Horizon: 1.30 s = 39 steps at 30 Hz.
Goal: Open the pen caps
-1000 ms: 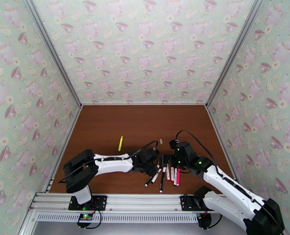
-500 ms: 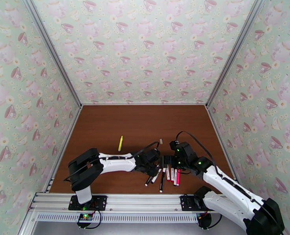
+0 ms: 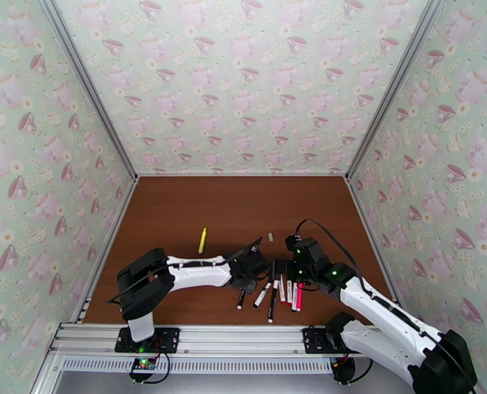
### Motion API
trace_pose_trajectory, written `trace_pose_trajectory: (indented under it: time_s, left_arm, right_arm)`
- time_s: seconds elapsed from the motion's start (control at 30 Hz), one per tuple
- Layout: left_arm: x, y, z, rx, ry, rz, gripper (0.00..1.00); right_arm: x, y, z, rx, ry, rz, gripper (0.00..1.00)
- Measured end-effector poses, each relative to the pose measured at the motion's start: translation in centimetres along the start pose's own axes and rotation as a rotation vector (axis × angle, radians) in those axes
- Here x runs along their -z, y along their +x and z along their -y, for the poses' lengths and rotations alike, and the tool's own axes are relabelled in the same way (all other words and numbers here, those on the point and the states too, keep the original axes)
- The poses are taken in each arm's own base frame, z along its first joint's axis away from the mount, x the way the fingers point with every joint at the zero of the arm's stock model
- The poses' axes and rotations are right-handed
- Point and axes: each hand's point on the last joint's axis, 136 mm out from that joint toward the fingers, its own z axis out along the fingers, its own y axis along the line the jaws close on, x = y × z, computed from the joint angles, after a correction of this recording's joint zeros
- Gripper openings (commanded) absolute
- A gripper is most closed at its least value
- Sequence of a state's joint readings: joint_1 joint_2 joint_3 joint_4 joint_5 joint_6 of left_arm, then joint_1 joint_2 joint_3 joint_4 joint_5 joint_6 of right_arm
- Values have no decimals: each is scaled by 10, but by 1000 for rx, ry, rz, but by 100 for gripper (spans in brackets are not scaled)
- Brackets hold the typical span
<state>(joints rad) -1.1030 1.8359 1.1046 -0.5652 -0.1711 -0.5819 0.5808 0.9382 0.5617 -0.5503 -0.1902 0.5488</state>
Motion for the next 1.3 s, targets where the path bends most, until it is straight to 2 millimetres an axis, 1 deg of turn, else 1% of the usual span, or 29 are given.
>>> trace_pose_trajectory:
  time_s: [0.1,0.23,0.33,0.4,0.53,0.7,0.77,0.87,0.97,1.1,1.17,1.3]
  left_arm:
    - [0,0,-3,6,-15,-2,24]
    - [0,-1,-4,22,-14,-2,22]
    - [3,-2,-9,48,11,4,21]
    - [9,-3,-13,71,48,18,21]
    - [35,-13,-17,120,209,92,21]
    - [73,-36,-16,149,457,219,20]
    - [86,-43,-13,133,532,258,19]
    - [103,-49,-3,91,630,298,17]
    - [117,-53,7,54,705,324,17]
    - [127,-56,15,18,764,343,17]
    - [130,-57,18,9,781,352,17]
    - [133,-59,20,1,799,362,17]
  right_arm:
    - [0,-1,0,-5,1,6,100]
    - [0,-4,-1,-15,-2,19,99]
    - [0,-7,-3,-31,-12,30,96]
    - [0,-10,-7,-50,-32,40,93]
    - [0,-20,-23,-113,-112,66,87]
    - [2,-36,-43,-187,-212,104,78]
    - [1,-41,-50,-213,-251,111,75]
    - [0,-47,-59,-238,-289,102,69]
    - [1,-55,-69,-243,-322,101,64]
    - [6,-65,-83,-238,-373,106,59]
    - [7,-67,-88,-235,-391,105,56]
    - [5,-64,-94,-235,-411,83,50]
